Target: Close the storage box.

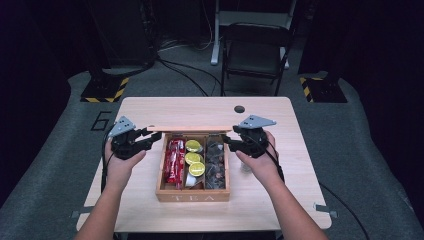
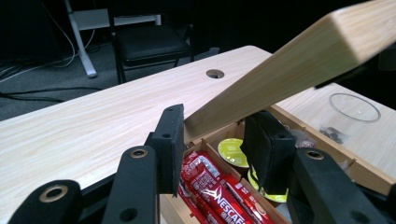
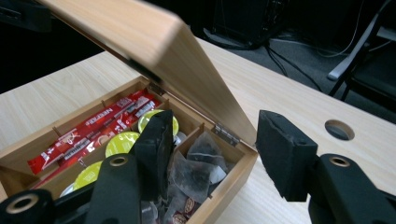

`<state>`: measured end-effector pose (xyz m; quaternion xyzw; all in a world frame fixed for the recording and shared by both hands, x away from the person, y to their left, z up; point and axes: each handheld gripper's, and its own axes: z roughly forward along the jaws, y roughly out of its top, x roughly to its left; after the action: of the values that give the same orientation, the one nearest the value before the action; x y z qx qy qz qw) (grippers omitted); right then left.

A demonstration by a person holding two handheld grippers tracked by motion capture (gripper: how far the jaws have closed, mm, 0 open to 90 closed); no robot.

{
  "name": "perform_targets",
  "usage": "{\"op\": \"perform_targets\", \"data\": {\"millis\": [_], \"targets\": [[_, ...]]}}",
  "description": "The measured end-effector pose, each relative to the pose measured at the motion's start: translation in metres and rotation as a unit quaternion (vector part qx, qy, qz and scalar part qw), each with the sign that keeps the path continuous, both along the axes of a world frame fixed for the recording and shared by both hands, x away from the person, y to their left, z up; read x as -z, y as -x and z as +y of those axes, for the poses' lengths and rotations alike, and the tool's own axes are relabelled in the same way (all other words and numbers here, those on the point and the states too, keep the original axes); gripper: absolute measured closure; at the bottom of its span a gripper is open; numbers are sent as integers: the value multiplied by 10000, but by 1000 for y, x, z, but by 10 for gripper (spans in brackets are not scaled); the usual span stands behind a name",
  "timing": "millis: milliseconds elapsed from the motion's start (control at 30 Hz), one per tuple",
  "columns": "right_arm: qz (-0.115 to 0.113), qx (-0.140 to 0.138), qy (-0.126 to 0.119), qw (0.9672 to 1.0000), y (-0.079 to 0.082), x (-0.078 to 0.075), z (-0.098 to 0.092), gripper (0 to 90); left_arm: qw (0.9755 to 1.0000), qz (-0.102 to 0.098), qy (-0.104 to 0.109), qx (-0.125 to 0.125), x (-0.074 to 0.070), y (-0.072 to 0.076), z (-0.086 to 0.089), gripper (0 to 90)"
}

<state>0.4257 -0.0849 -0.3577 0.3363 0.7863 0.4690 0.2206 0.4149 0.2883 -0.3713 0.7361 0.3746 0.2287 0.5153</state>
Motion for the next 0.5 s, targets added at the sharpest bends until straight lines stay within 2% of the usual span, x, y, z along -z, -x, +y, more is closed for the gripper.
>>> {"op": "perform_targets", "data": {"millis": [300,500], "targets": [[-188,-50,70,9998,7,-11,6,492,10000,-85,-31,20,-6,5,0,588],[-231,-63,20,9997,8,-16,5,527,9999,-140,-72,2,-8,8,-1,589]]}}
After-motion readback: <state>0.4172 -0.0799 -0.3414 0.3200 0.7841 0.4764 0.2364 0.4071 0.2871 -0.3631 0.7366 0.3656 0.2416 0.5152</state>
